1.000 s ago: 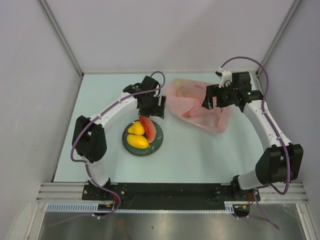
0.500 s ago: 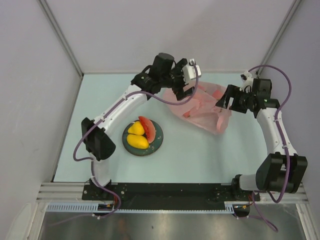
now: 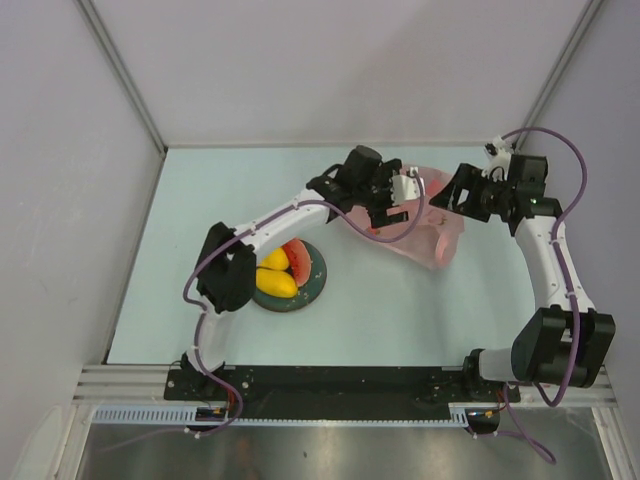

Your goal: Take the fake fruits out of the plastic bag

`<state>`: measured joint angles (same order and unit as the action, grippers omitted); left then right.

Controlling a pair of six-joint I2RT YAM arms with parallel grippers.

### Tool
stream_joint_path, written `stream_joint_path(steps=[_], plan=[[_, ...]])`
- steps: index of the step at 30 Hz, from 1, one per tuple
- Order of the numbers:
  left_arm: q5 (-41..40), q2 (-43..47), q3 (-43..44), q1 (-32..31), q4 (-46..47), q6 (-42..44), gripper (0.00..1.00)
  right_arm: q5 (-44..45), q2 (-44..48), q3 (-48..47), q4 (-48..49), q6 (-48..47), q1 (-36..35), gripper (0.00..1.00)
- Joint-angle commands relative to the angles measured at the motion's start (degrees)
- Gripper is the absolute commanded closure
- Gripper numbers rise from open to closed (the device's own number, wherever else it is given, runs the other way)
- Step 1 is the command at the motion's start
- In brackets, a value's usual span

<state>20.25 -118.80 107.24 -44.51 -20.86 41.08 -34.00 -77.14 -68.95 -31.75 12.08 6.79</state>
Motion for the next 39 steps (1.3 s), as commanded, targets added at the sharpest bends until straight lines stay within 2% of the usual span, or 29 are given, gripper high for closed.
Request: stream_joint_path(steps=[1,2,4,5,7,9,10,11,14,16,19,26,35,39], plan=[[-9.49,-2.39,-1.24,-0.93,9.16,-3.45,0.06,-4.41,-0.90,-3.47,1.87,-0.47,-1.95,0.16],[-11.01,-3.18,-1.07,-0.93,10.57,-4.42,0.12,-4.93,-0.99,-3.65,1.69,-1.17,-3.43,0.17],[-13.38,-3.54,-0.37,-0.93,9.44,-4.87,0.18,-4.85,-0.90,-3.74,1.69,-3.89,-4.85,0.17],[-14.35,-3.54,-0.54,-0.93,8.57,-5.48,0.25,-4.76,-1.08,-3.74,1.78,-4.69,-5.81,0.17],[-15.15,-3.10,-1.15,-0.75,6.99,-6.01,0.31,-4.33,-1.69,-3.74,1.95,-5.66,-6.61,0.17],[-16.03,-2.23,-1.77,-0.31,4.26,-7.32,0.45,-4.23,-2.92,-3.74,2.30,-5.57,-8.54,0.18],[-16.29,-1.96,-2.12,0.04,2.42,-8.11,0.53,-3.89,-3.36,-3.74,2.48,-5.49,-8.54,0.18],[-17.08,-1.70,-2.12,0.39,1.54,-10.30,0.71,-3.71,-4.15,-3.74,2.39,-5.66,-8.72,0.18],[-18.49,-0.82,-0.55,1.27,-2.85,-15.91,1.00,-3.62,-5.99,-3.74,0.99,-7.76,-9.51,0.22],[-18.49,0.41,1.73,1.97,-6.36,-19.79,1.00,-4.58,-6.96,-3.74,0.46,-11.09,-11.60,0.29],[-17.35,3.04,4.46,2.85,-9.62,-27.26,1.00,-1.53,-8.81,-3.74,0.19,-13.21,-15.38,0.37],[-16.83,13.75,1.05,4.34,-8.15,-37.55,0.99,5.08,-12.06,-3.74,2.83,-12.60,-18.21,0.45],[-10.59,22.55,-2.38,6.28,-9.02,-39.06,1.00,14.22,-17.94,-5.14,9.95,-8.65,-15.49,0.49],[-11.46,27.39,-8.88,6.37,-6.65,-37.92,1.00,10.10,-20.59,-8.39,8.99,-7.50,-13.12,0.50]])
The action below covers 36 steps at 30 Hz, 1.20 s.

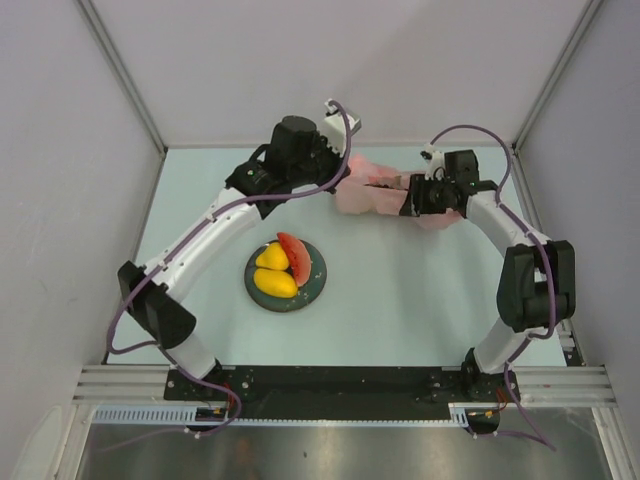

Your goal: Take the fake fruits out of the plastic bag

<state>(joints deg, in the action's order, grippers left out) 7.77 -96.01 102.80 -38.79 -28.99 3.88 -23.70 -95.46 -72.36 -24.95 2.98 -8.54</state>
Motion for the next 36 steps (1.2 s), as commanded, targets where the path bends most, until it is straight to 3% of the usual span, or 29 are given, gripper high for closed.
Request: stream_joint_path(steps=[1,2,6,11,13,14,16,17,20,23,25,28,29,32,34,36], plan=[[0.67,5.12,-6.37,0.73,2.09,-0.98,1.00,-3.16,-2.19,-5.86,-0.34,-0.15,2.21,0.50],[-0.29,5.21,-7.00,0.64,2.19,-1.50,1.00,-4.41,-1.23,-6.21,-2.02,-1.30,2.03,0.51],[-1.61,5.65,-7.79,0.64,1.57,-3.52,1.00,-4.86,2.20,-5.17,-15.35,-10.26,-0.43,0.75],[-5.04,10.74,-10.86,0.64,1.66,-9.24,1.00,-3.36,12.12,4.32,-21.36,-24.58,-4.12,0.80],[-5.39,13.02,-12.01,0.64,2.01,-9.50,1.00,-4.59,16.00,5.12,-25.22,-28.98,-5.00,0.71],[-5.92,13.56,-12.80,0.64,2.36,-9.42,1.00,-5.99,17.14,5.21,-26.02,-31.87,-5.00,0.56],[-6.63,14.09,-13.59,0.64,2.97,-9.33,1.00,-6.53,19.95,5.12,-25.33,-33.04,-4.83,0.40],[-6.37,13.92,-14.12,0.73,3.15,-9.07,1.00,-7.92,20.75,5.03,-24.37,-33.56,-4.22,0.28],[-6.89,13.04,-15.26,0.64,3.76,-8.71,1.00,-13.18,22.68,3.81,-21.55,-34.10,-2.72,0.09],[-7.15,11.99,-15.79,0.64,4.03,-8.36,1.00,-19.87,22.51,0.47,-18.31,-31.39,-1.93,0.01],[-6.54,11.81,-15.88,0.64,4.38,-8.36,1.00,-23.12,21.46,-0.50,-15.14,-24.80,-1.84,0.00],[-6.10,11.81,-16.41,0.73,4.65,-8.62,1.00,-24.90,18.48,-1.64,-10.13,-17.15,-2.01,0.14],[-5.93,11.89,-16.67,0.64,4.73,-8.71,1.00,-24.55,17.60,-1.73,-9.60,-16.79,-2.36,0.27],[-5.22,11.90,-15.80,0.64,5.00,-7.58,0.99,-20.94,13.65,-2.61,-12.82,-19.93,-4.73,0.51],[-5.40,11.46,-14.39,0.64,4.82,-6.61,1.00,-19.64,11.54,-3.23,-15.46,-22.74,-5.26,0.61],[-5.40,11.19,-13.77,0.64,4.82,-6.25,1.00,-16.22,10.48,-3.23,-16.09,-23.63,-6.14,0.64]])
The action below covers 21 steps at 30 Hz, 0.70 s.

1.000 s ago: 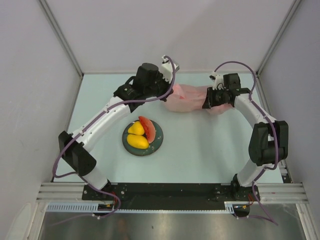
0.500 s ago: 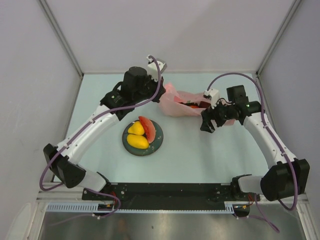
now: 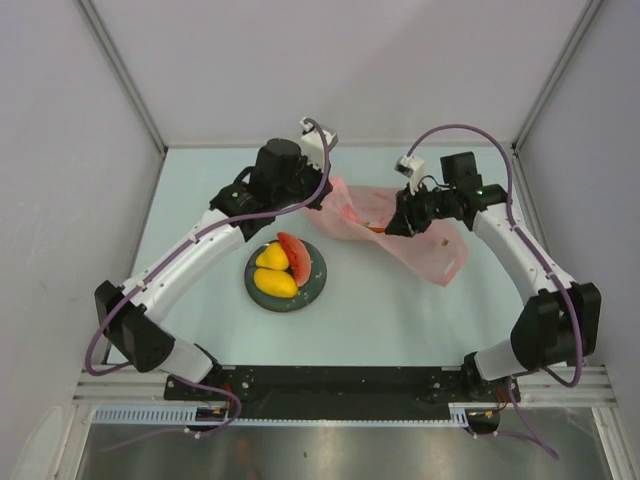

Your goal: Take the fake fruits out of the plastic bag

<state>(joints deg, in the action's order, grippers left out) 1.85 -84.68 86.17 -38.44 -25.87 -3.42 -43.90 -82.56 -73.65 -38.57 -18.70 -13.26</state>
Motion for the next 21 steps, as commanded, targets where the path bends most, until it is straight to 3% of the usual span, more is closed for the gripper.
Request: stream_joint_path(steps=[1,5,6,13,21], plan=[[0.61,-0.22,3.21,0.29,1.78,1.05,1.00,4.61,-3.03,-1.94,-2.74,-2.48,-1.68,0.66],[1.58,-0.22,3.04,0.29,1.70,0.87,1.00,8.82,-4.53,-1.94,-1.60,-2.48,-2.39,0.71],[1.58,-0.13,2.95,0.29,1.70,0.87,1.00,13.44,-4.80,-1.94,-0.82,-1.61,-2.91,0.72],[2.11,2.15,-1.08,0.29,1.43,1.66,1.00,21.75,-9.80,-1.94,12.35,4.29,-2.30,0.76],[1.14,1.45,-2.23,0.29,2.93,0.96,0.99,28.95,-20.25,-3.08,21.15,4.45,-5.73,0.69]])
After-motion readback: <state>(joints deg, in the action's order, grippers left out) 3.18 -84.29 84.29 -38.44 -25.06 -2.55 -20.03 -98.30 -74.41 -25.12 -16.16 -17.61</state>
